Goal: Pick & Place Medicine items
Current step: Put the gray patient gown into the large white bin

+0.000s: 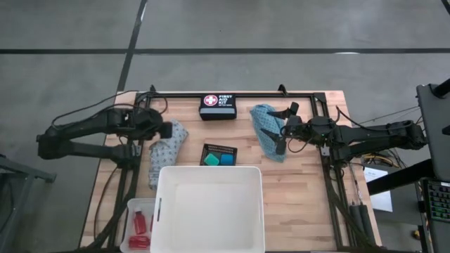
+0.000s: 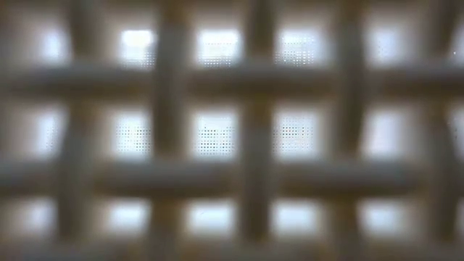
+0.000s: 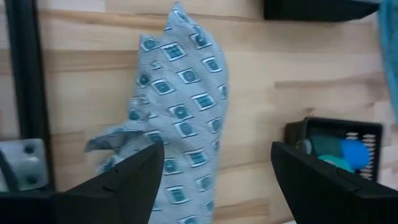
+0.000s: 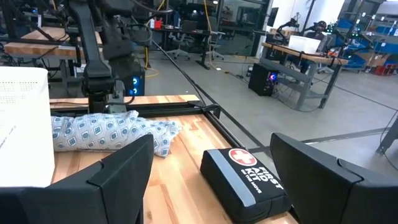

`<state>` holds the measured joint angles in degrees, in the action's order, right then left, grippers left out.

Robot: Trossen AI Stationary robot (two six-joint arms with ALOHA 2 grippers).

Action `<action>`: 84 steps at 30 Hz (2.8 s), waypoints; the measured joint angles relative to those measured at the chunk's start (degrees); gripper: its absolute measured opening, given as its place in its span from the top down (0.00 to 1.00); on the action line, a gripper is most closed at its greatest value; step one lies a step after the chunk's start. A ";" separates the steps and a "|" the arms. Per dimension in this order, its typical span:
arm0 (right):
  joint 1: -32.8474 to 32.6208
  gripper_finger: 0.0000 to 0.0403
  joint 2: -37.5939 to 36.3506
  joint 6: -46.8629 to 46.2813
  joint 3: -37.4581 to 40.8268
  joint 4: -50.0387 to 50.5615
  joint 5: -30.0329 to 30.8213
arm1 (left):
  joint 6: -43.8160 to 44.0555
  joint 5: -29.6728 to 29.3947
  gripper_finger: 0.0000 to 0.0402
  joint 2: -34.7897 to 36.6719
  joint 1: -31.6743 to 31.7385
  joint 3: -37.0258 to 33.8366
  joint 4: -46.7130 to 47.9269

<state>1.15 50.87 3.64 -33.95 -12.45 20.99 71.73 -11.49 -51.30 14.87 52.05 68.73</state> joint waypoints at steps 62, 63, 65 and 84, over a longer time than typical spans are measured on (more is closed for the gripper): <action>0.00 0.19 0.00 0.00 0.00 0.17 -0.01 | 11.01 20.97 0.01 -12.07 -0.57 -12.54 -1.48; -0.02 0.19 0.00 0.00 0.00 0.17 -0.02 | 11.41 20.43 0.01 -12.40 -0.57 -12.45 -1.35; -0.02 0.19 0.00 0.00 0.00 0.17 -0.01 | 11.97 19.70 0.01 -13.26 -0.59 -12.44 -1.39; -0.01 0.19 0.00 0.00 0.00 0.17 -0.01 | 9.09 19.45 0.01 -20.42 -0.57 -17.73 -11.83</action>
<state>1.14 50.87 3.64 -33.95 -12.27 20.98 80.82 7.97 -71.72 14.31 34.33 56.90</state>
